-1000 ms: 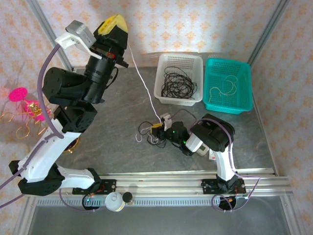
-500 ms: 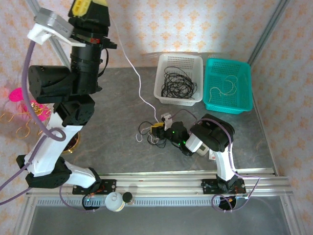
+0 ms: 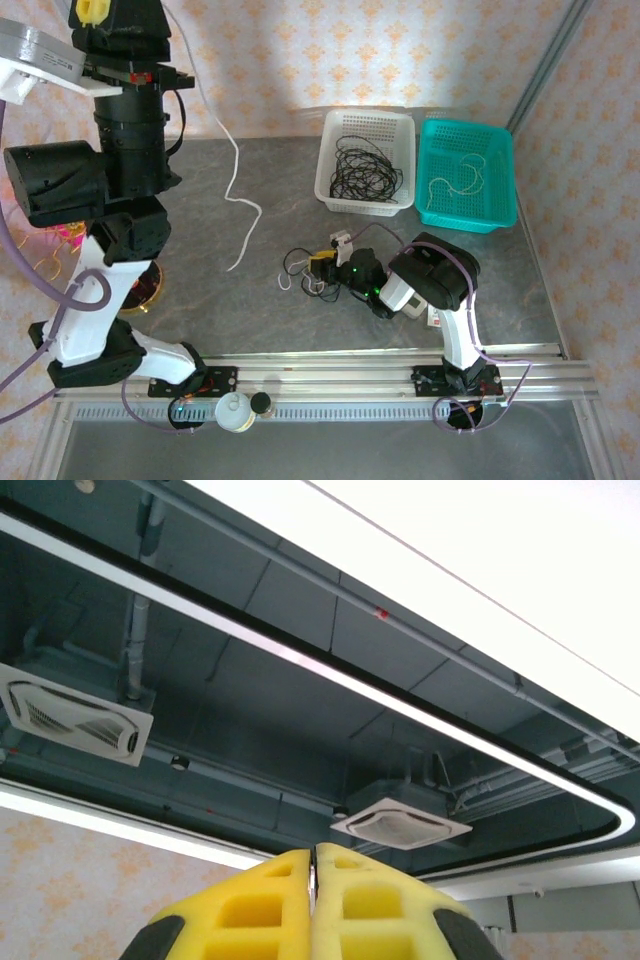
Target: Untangle the cables
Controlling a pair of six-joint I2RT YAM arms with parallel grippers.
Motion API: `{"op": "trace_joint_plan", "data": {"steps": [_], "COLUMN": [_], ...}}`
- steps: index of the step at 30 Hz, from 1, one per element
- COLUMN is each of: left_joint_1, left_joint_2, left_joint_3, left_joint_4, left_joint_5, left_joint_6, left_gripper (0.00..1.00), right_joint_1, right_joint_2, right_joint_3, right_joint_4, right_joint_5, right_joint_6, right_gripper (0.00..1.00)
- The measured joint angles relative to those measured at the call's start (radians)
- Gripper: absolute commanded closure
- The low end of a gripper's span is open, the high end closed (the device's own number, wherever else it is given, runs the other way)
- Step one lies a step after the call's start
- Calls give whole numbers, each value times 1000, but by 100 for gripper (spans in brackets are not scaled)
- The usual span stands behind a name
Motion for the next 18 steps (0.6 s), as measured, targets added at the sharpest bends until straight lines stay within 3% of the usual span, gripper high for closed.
{"op": "trace_joint_plan", "data": {"steps": [8, 13, 18], "left_joint_1": [0, 0, 0], "left_joint_2": [-86, -112, -155], "left_joint_3": [-222, -330, -407], "left_joint_4": [-4, -29, -61], "left_joint_5": [-70, -85, -92], "left_joint_6": [1, -14, -43], "left_gripper": [100, 100, 100], "right_joint_1": [0, 0, -2], "right_joint_2": [-174, -412, -671], "right_joint_3": [-2, -35, -35], "right_joint_4": [-179, -256, -419], "right_joint_5": [-44, -107, -152], "right_joint_6": [41, -6, -158], "right_gripper": [54, 45, 39]}}
